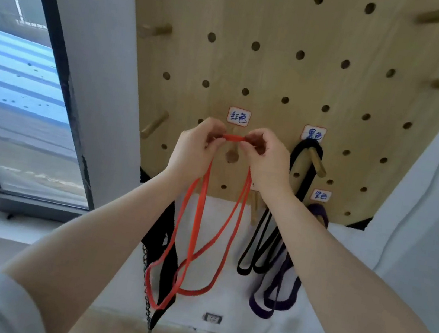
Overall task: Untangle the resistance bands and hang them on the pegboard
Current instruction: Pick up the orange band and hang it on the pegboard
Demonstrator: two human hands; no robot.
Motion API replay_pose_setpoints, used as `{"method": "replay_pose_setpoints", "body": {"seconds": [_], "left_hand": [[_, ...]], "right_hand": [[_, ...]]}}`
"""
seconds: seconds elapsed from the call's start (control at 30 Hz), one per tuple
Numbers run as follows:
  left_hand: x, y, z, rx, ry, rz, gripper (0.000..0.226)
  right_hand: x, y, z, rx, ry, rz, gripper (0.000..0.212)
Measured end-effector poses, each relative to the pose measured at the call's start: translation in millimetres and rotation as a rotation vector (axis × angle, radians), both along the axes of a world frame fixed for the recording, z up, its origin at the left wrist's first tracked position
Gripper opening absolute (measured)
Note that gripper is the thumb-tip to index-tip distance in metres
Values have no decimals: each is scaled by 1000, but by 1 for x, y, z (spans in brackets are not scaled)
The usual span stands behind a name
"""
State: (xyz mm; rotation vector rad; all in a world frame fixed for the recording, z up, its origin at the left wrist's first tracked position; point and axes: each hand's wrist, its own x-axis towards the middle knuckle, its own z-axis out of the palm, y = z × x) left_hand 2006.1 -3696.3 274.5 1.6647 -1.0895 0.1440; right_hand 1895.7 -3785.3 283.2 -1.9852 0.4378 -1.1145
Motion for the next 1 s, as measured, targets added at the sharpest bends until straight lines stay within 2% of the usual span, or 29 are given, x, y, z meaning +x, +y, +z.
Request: {"method": "replay_pose_setpoints", "body": {"seconds": [0.1, 0.23, 0.37, 0.43, 0.5, 0.63, 0.77, 0.83, 0.9, 0.93, 1.0], "left_hand": [[24, -24, -2, 63, 15, -37, 13], [48, -55, -1, 87, 17, -78, 17], [62, -70, -18, 131, -254, 18, 13], [70, -73, -26, 111, -338, 93, 16], [74, -76, -28, 107, -365, 97, 18], [66, -73, -24, 136, -275, 28, 16], [61, -71, -20, 131, -176, -8, 11], [58, -64, -19, 111, -9, -31, 19], [48, -43, -26, 35, 264, -44, 30], [41, -28, -34, 6, 357, -27, 32], [25, 2, -58, 7, 418, 24, 29]], "right_hand": [[30, -23, -6, 81, -2, -94, 11], [58, -47, -12, 153, -42, -203, 11], [73, -53, -23, 41, -28, -304, 10], [75, -57, -32, -64, 1, -388, 4], [76, -63, -36, -103, 16, -457, 6], [77, -61, -39, -109, 13, -403, 7], [71, -57, -31, -128, 91, -392, 13], [61, -49, -32, -110, 134, -370, 26], [44, -32, -46, -48, 85, -378, 33], [34, -21, -58, -11, 56, -353, 29], [15, 2, -89, 40, 70, -229, 15]]}}
